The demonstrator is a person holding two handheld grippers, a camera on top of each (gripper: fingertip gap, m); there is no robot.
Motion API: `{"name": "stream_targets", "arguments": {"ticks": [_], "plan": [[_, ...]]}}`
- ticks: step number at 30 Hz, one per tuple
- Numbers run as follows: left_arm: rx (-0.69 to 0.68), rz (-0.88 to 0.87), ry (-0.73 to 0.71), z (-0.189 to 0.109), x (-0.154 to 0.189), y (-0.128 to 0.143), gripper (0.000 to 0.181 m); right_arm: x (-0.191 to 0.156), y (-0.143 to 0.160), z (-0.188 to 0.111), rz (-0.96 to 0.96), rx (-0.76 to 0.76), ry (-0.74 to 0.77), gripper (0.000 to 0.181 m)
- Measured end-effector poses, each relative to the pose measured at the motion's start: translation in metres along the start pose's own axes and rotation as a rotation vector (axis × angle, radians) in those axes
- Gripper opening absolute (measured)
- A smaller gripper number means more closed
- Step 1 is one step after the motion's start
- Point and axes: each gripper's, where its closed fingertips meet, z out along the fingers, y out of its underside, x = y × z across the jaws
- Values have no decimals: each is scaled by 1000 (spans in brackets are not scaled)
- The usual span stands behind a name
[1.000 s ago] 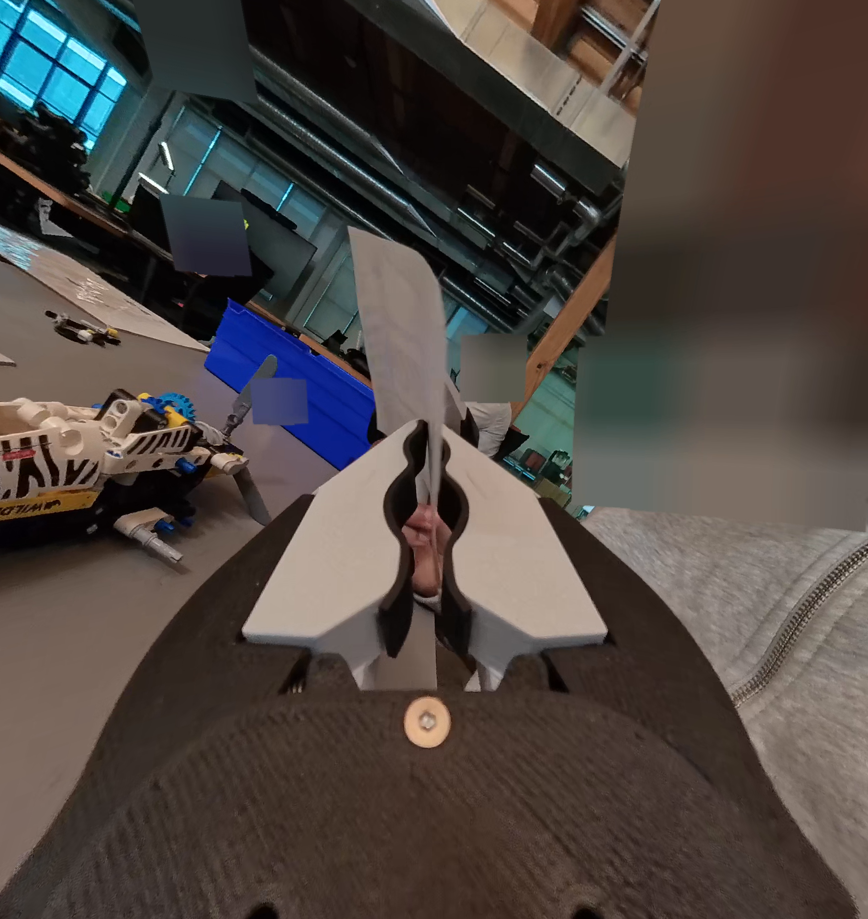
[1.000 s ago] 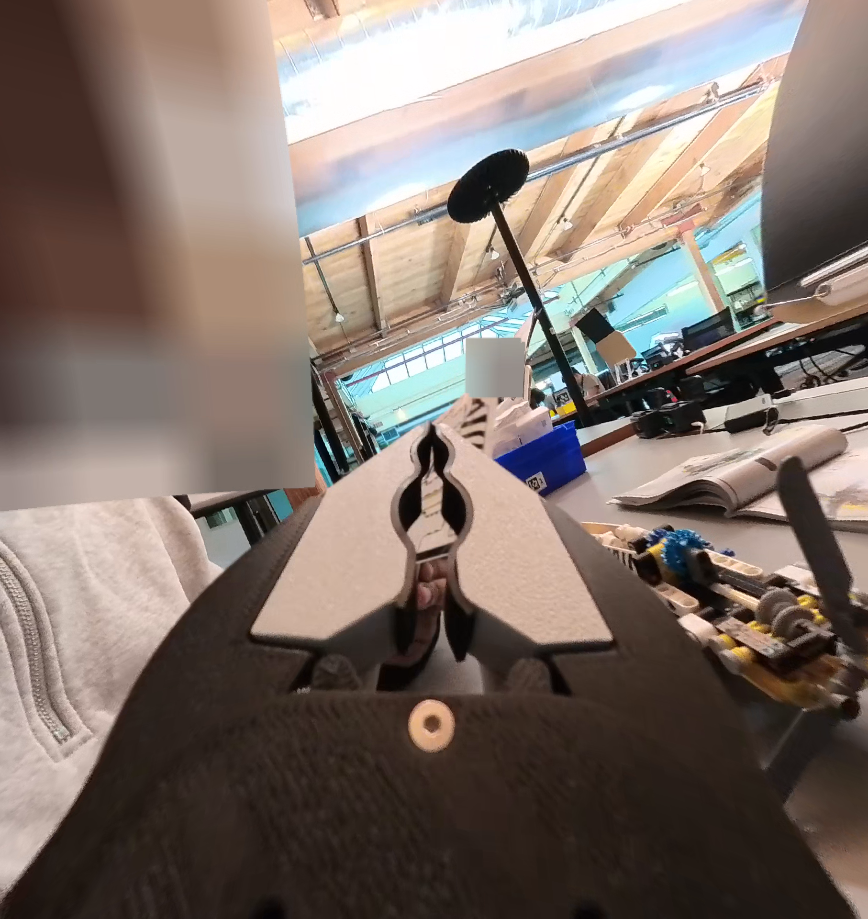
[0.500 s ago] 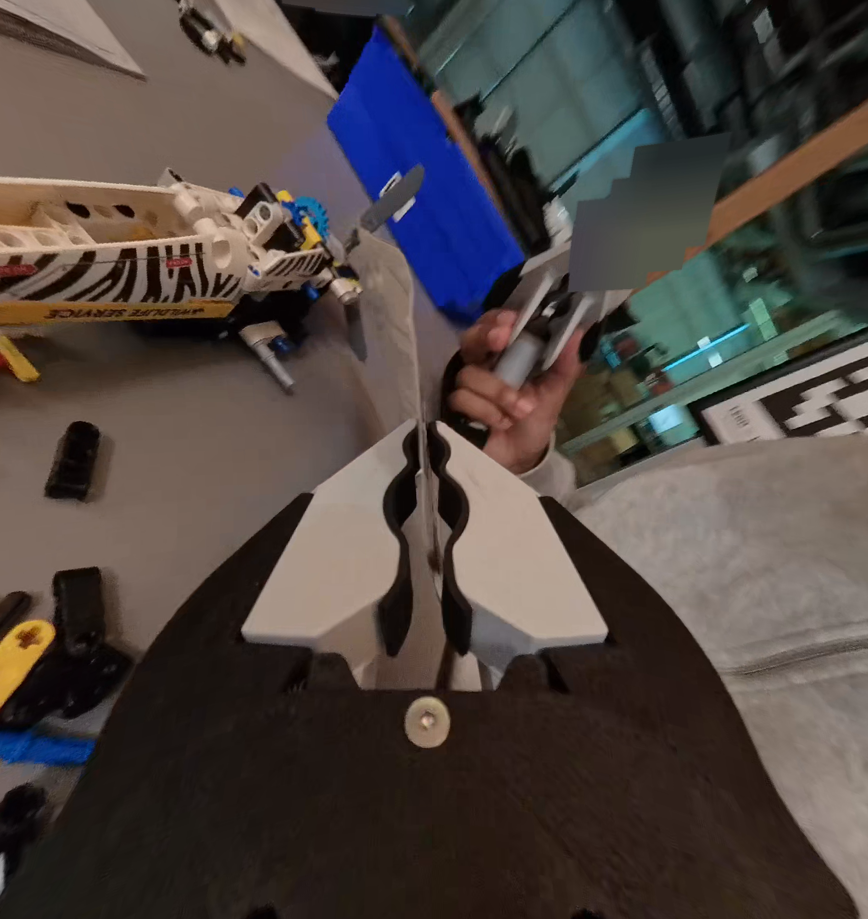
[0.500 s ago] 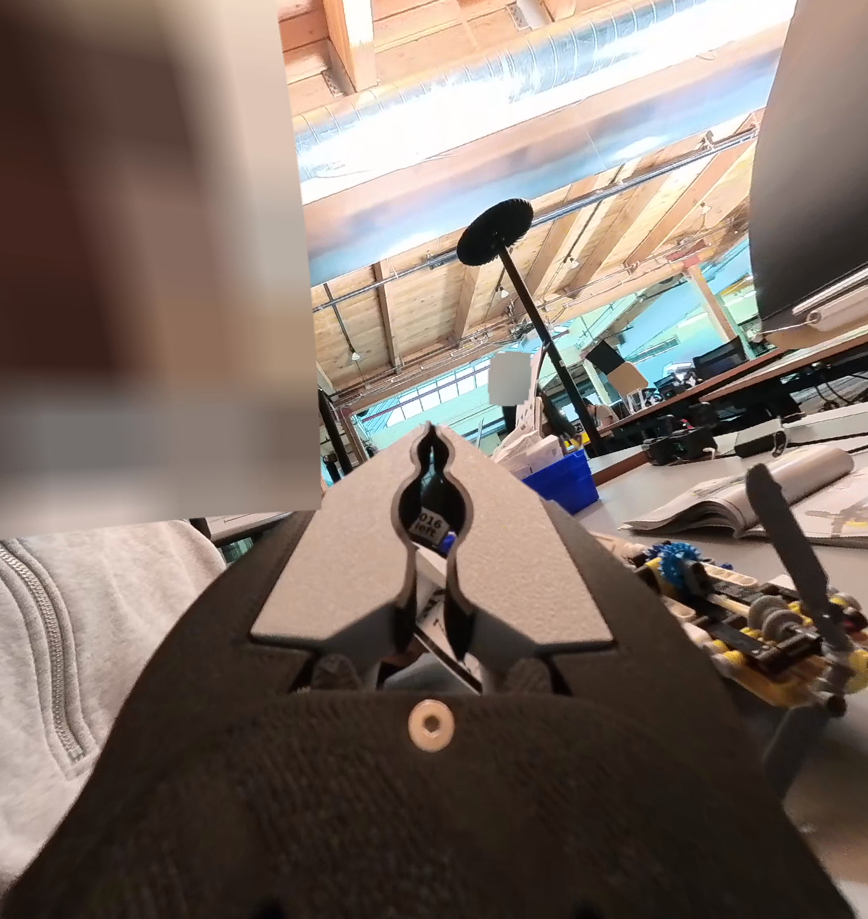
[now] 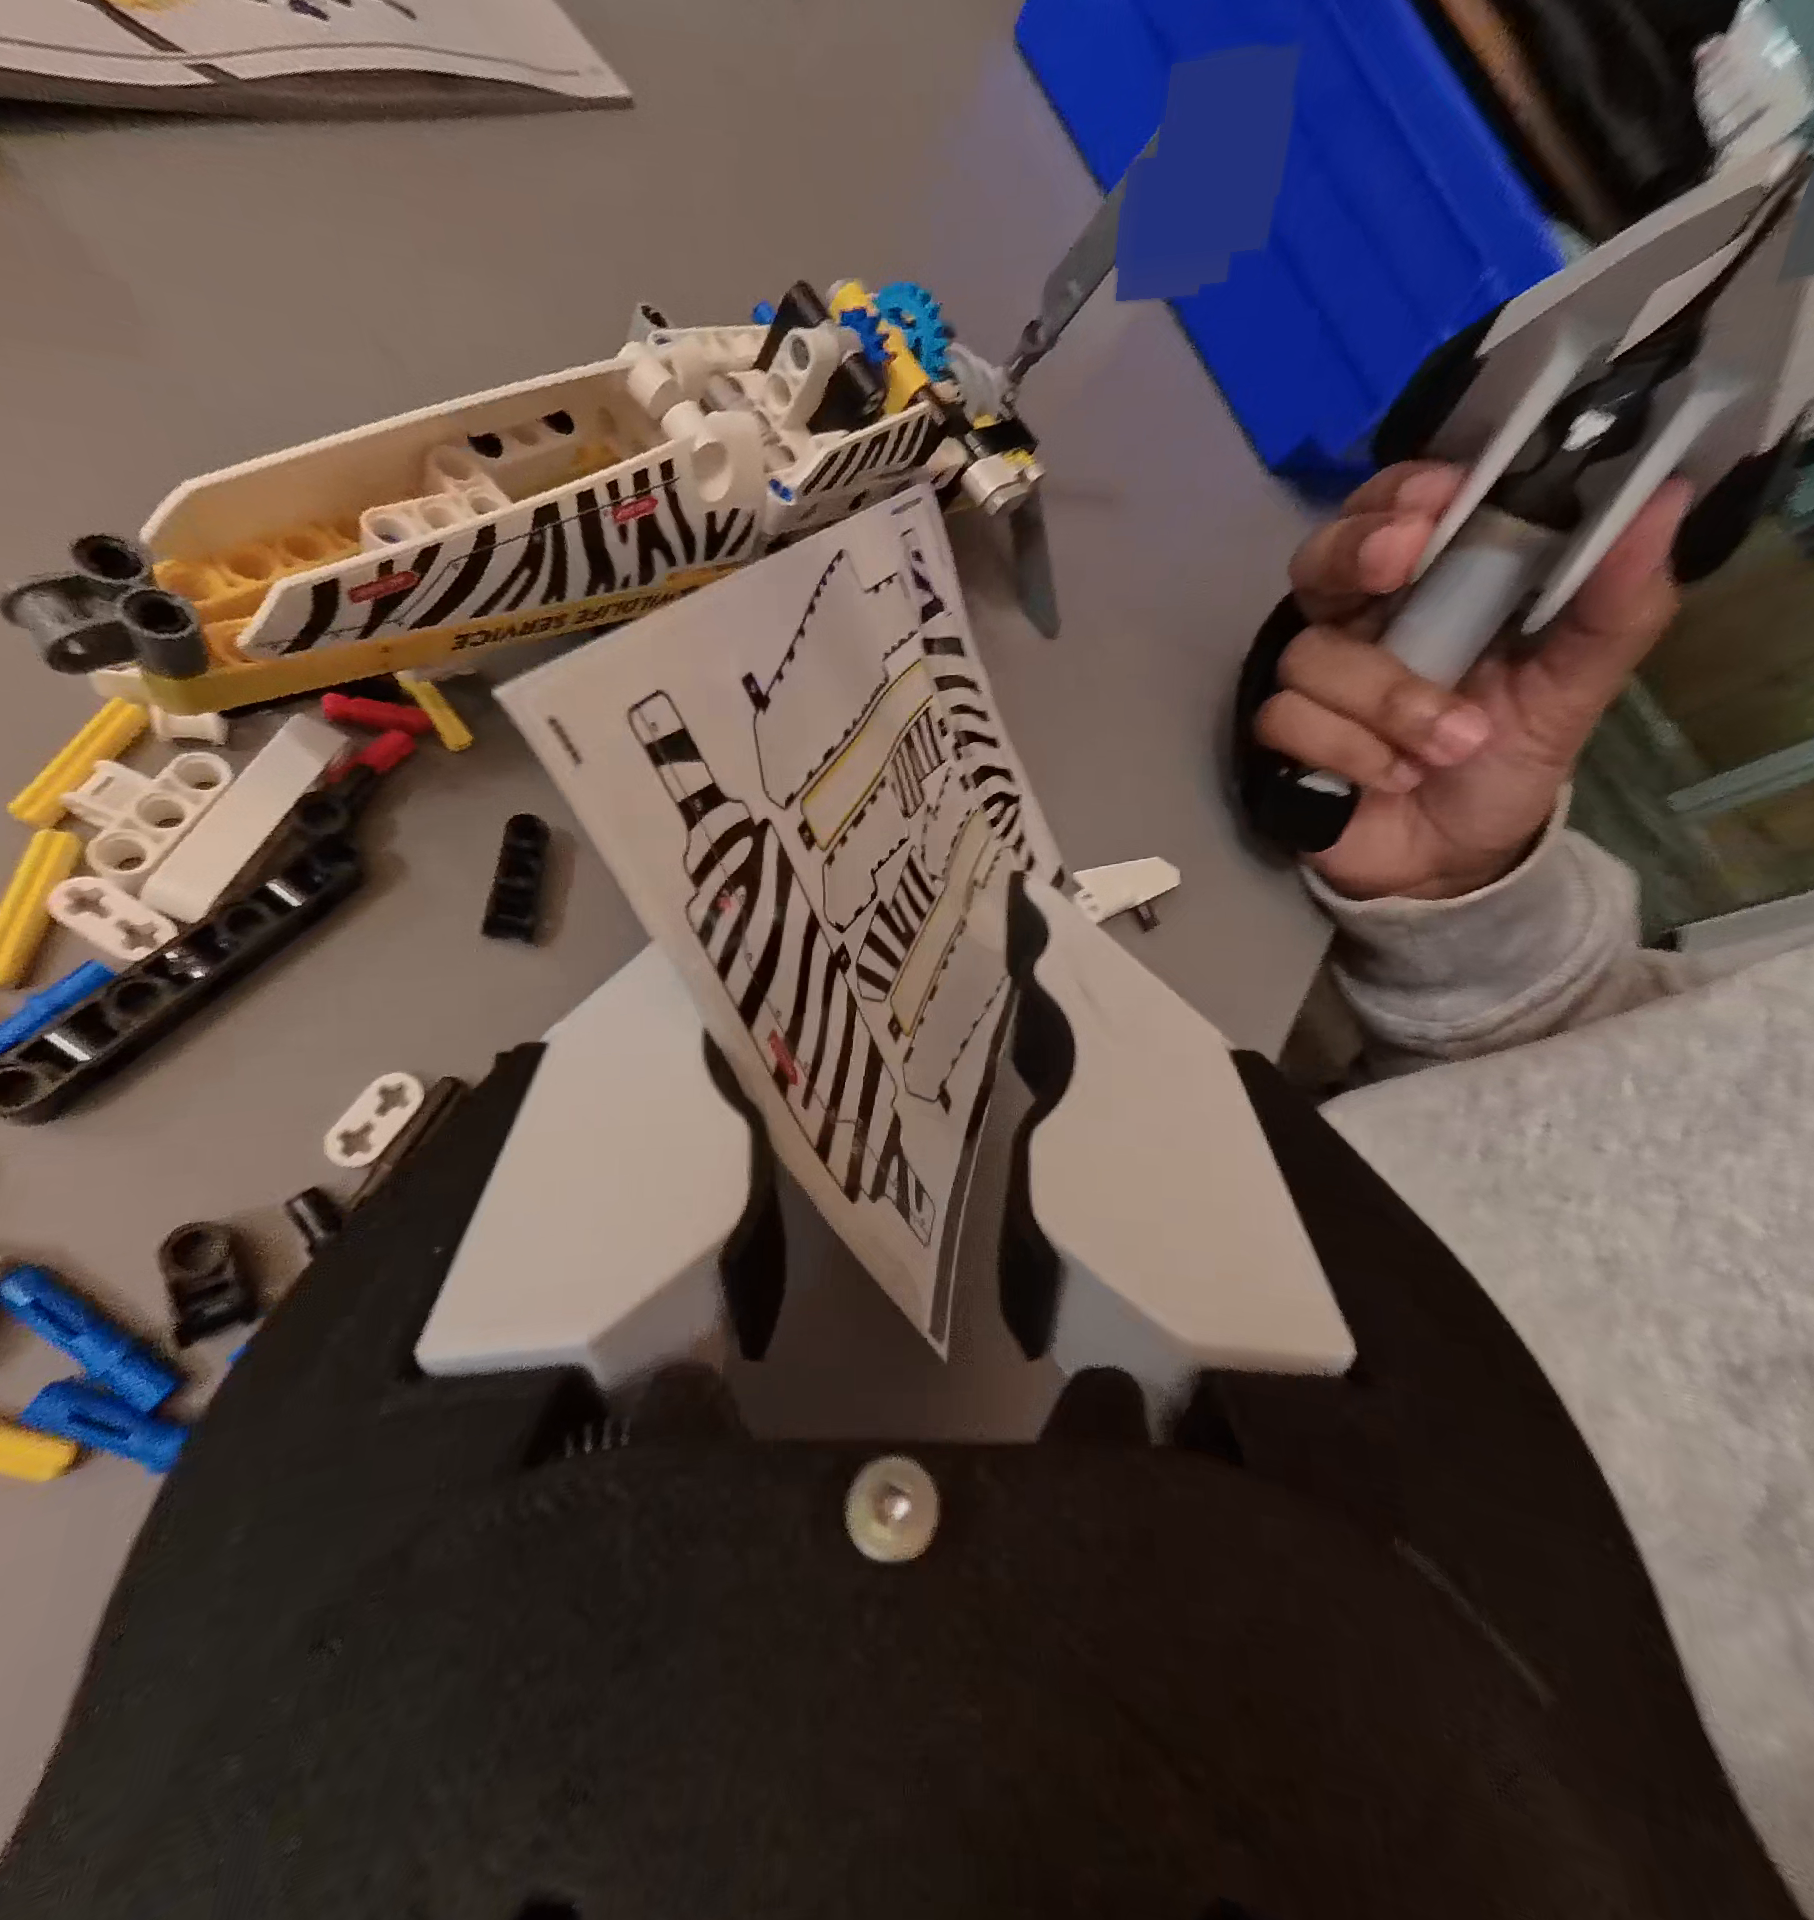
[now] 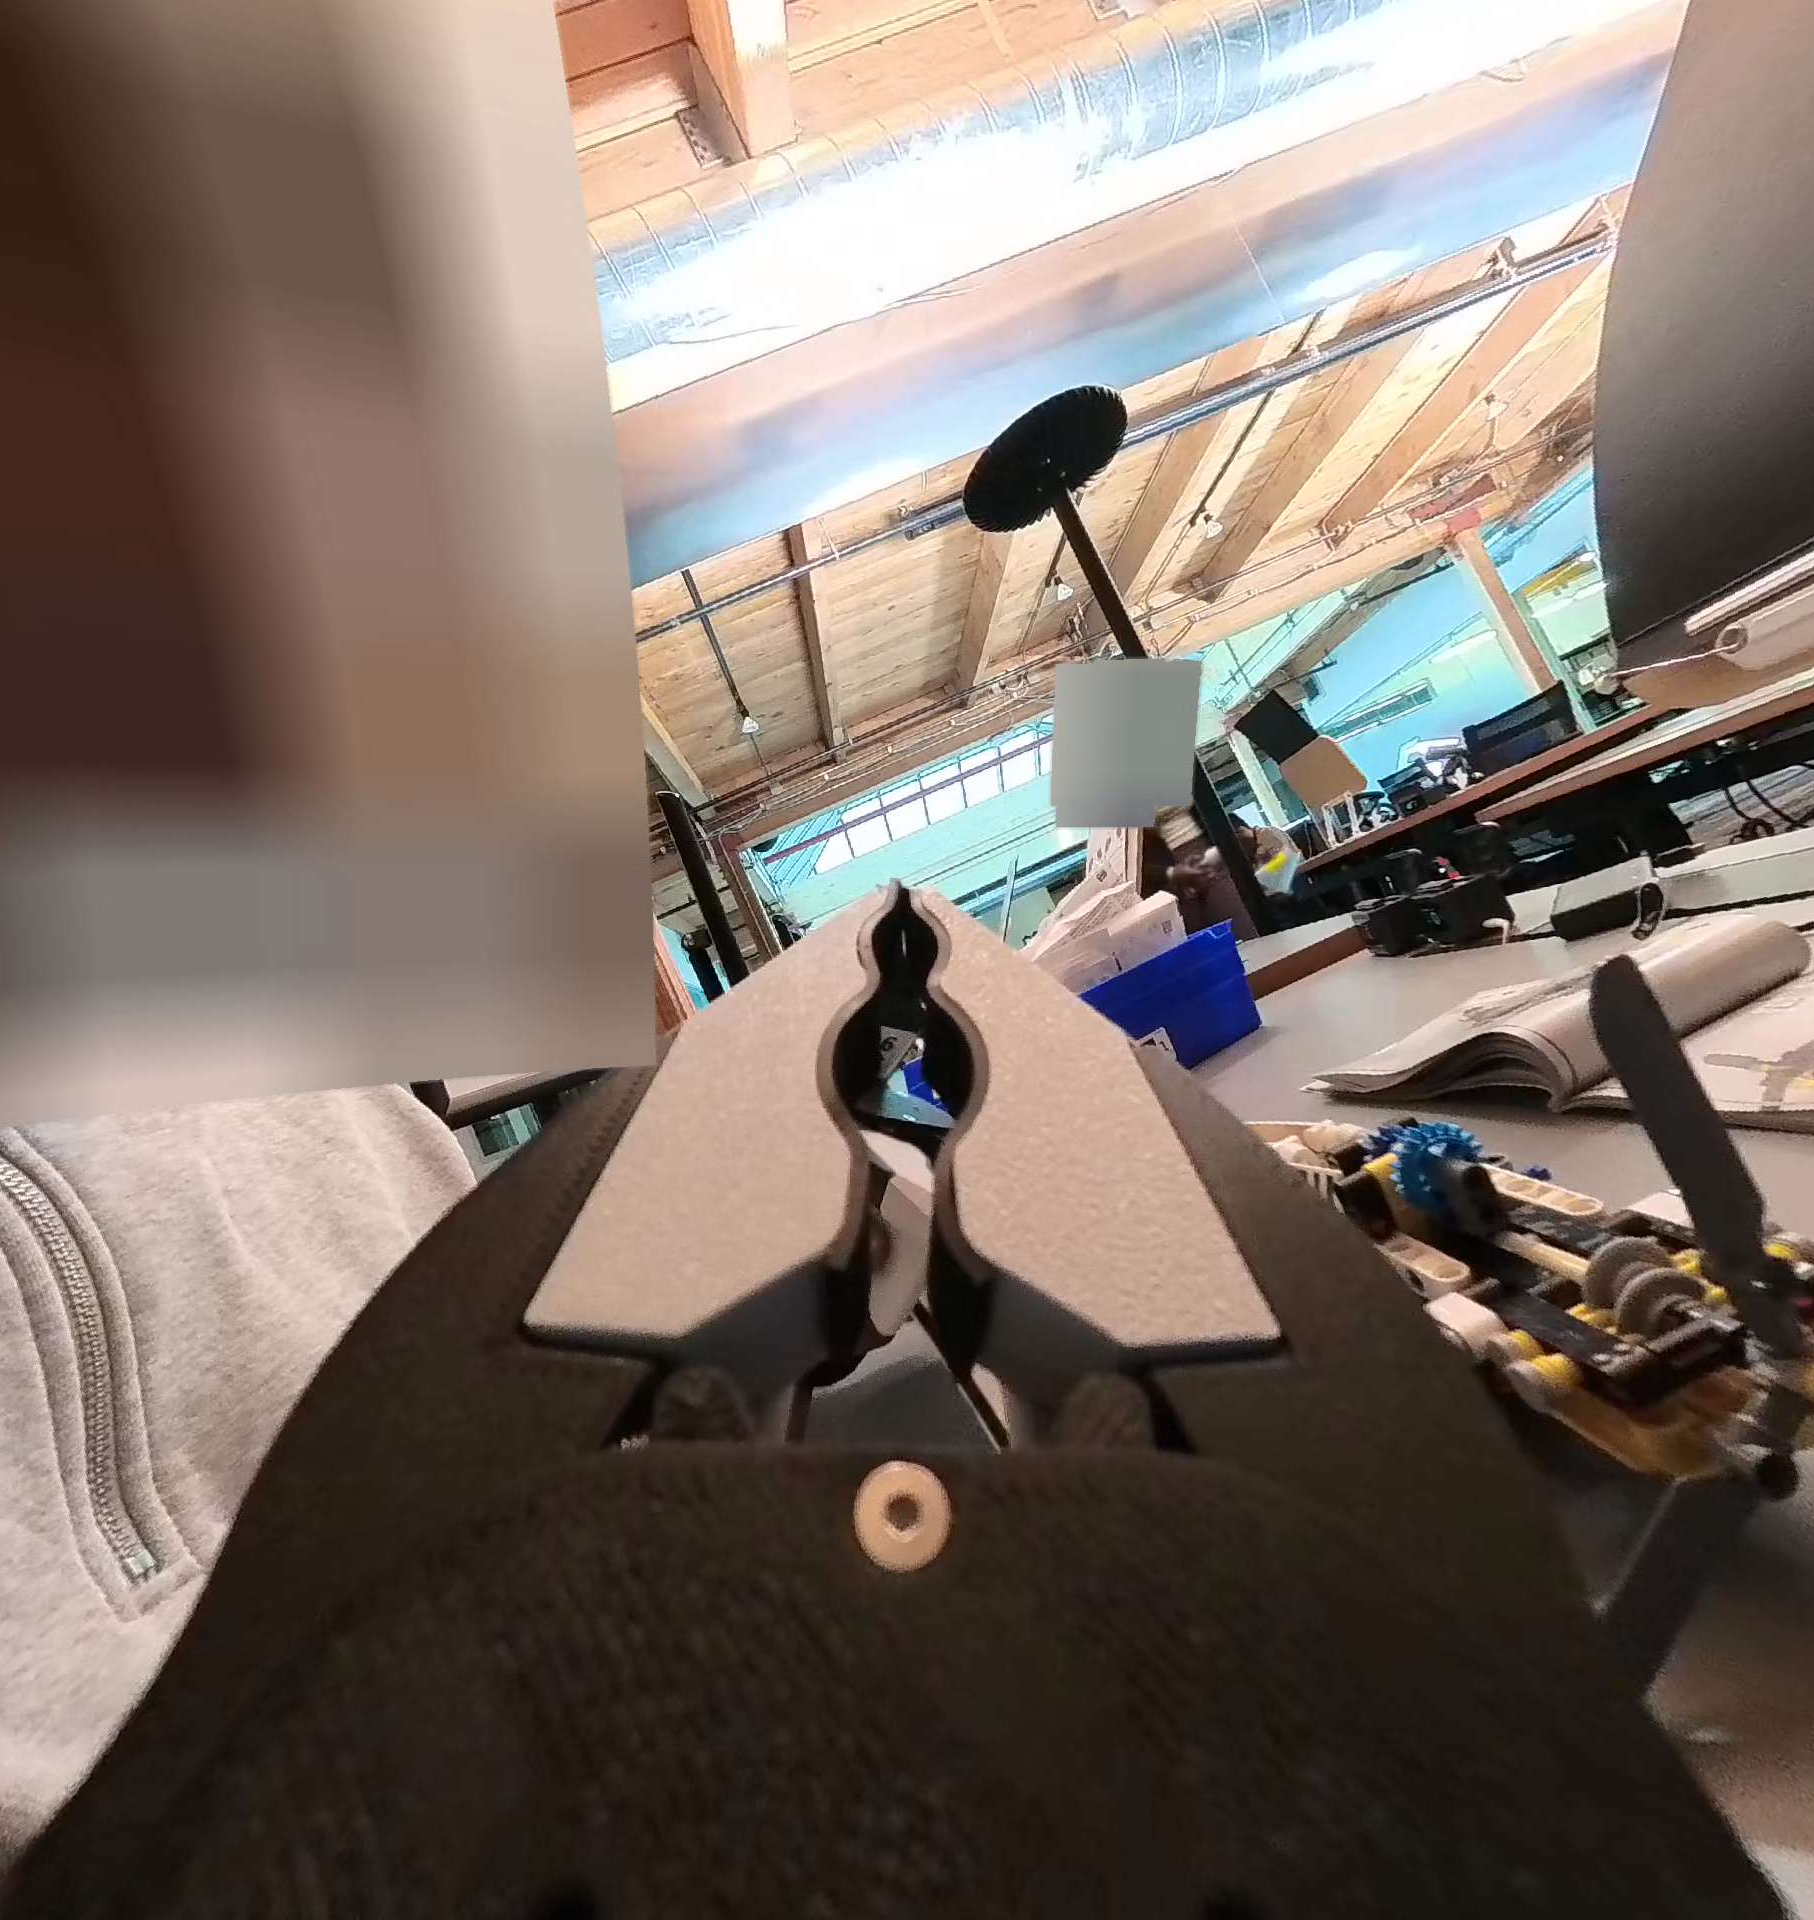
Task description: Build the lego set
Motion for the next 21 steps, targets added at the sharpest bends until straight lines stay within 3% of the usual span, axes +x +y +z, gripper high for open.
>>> {"name": "stream_targets", "arguments": {"ticks": [2,7,21], "plan": [[-32,41,-66,1,-7,4,58,0,0,0,3,-2,-1,0],[-22,89,-137,-1,-12,1,71,1,0,0,13,0,0,0],[234,136,-264,-35,-18,-44,76,1,3,1,5,-14,0,0]]}}
